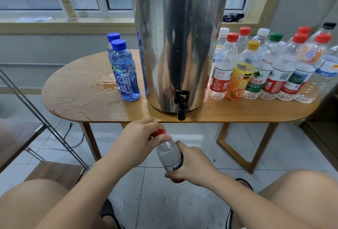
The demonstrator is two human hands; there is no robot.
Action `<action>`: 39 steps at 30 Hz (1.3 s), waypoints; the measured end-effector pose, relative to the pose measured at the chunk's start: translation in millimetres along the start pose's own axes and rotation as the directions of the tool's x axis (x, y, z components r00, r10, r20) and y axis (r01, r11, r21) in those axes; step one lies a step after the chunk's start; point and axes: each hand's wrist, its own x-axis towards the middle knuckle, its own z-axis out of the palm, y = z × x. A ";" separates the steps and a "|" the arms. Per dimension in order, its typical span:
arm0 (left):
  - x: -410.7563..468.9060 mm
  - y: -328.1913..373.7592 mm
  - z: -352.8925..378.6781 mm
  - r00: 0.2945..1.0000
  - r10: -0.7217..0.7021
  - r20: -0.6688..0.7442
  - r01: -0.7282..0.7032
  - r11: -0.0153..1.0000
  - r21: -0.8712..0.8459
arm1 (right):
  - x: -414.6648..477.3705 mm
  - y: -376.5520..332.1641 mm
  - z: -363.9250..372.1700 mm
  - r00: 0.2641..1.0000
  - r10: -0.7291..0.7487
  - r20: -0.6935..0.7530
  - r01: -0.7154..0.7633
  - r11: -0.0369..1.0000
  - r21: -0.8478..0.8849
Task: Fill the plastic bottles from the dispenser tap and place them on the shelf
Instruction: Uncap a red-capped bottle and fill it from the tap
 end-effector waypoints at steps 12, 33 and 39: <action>-8.1 -4.3 -1.0 0.993 -0.103 -0.060 0.073 0.924 -0.376 | -4.1 -1.3 -10.0 1.000 0.005 -0.028 -0.002 0.996 0.086; -35.1 0.1 24.7 0.964 -0.227 0.138 0.265 0.847 -0.461 | -18.1 -27.2 -37.0 0.996 -0.085 0.013 0.080 0.974 0.214; -18.3 -7.8 -22.4 0.965 -0.262 -0.013 0.222 0.842 -0.492 | -24.4 -14.4 -100.8 0.998 -0.063 -0.016 0.065 0.990 0.128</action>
